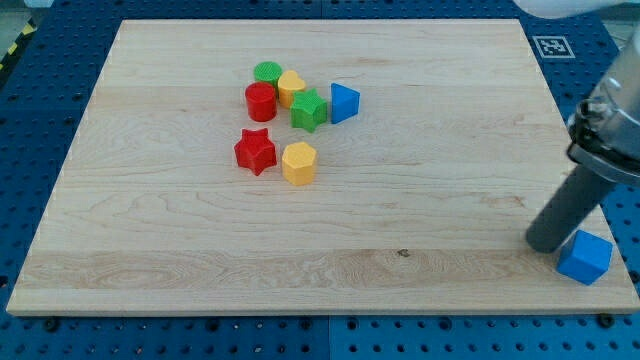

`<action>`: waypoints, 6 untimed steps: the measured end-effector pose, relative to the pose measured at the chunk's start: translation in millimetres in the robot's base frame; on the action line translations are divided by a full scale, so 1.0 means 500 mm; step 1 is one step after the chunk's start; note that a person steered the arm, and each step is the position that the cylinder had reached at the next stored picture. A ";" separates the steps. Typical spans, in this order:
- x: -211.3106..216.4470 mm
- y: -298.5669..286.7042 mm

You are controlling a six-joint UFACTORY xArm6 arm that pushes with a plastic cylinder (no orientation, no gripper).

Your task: Move red star closer to yellow hexagon

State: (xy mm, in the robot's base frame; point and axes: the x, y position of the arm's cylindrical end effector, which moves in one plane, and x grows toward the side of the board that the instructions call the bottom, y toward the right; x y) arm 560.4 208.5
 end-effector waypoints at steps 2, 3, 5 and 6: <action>-0.005 -0.285; -0.046 -0.493; -0.242 -0.791; -0.258 -0.746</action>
